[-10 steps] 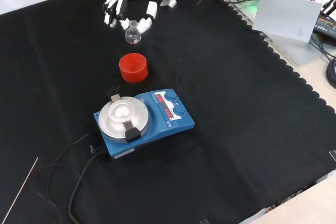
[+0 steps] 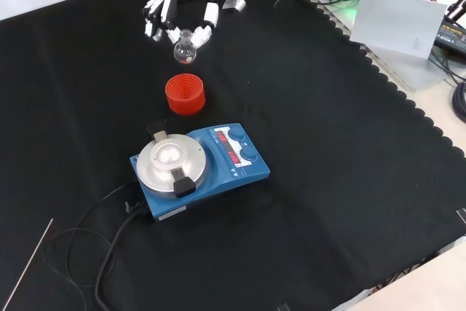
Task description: Place the round-bottom flask on the heater.
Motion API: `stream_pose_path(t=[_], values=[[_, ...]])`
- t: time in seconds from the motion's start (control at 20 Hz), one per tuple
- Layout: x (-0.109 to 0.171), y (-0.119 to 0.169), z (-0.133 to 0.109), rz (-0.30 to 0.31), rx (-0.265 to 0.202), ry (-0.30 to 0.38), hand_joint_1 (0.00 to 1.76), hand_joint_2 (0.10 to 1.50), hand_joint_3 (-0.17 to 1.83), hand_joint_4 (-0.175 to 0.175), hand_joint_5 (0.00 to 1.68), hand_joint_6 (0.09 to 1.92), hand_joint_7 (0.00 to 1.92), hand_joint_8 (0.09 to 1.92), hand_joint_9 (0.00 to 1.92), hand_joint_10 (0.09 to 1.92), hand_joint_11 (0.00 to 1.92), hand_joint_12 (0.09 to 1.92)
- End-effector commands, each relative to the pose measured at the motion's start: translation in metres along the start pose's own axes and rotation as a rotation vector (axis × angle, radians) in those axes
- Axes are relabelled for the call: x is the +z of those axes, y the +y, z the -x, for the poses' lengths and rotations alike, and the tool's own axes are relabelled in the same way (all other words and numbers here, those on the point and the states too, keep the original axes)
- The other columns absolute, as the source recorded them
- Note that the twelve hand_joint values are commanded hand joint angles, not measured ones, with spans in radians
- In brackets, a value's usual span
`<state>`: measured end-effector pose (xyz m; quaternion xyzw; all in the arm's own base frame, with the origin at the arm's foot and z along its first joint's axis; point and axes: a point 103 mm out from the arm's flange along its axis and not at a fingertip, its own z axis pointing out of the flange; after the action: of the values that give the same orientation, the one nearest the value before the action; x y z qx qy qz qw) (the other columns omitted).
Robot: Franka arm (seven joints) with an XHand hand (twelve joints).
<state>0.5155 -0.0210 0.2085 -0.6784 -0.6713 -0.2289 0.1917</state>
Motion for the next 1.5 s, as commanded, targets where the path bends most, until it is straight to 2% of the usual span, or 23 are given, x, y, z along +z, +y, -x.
stream_pose_path(t=[0.05,0.7,0.9,1.1,1.5], values=[[0.009,0.019,-0.017,-0.022,-0.034,0.007,1.12,0.61,0.85,0.112,1.17,0.96,0.54,0.53,0.72,0.49,0.29,1.31],[0.044,0.084,-0.06,-0.08,-0.121,0.009,1.12,0.61,0.86,0.105,1.17,0.95,0.54,0.53,0.73,0.49,0.29,1.31],[0.052,0.098,-0.076,-0.097,-0.167,0.008,1.12,0.6,0.86,0.104,1.17,0.95,0.54,0.53,0.73,0.49,0.29,1.31],[0.063,0.105,-0.089,-0.116,-0.203,0.004,1.12,0.6,0.86,0.102,1.17,0.95,0.54,0.53,0.73,0.49,0.29,1.31],[0.073,0.099,-0.102,-0.141,-0.206,0.01,1.12,0.6,0.86,0.099,1.17,0.95,0.54,0.53,0.72,0.49,0.29,1.31]])
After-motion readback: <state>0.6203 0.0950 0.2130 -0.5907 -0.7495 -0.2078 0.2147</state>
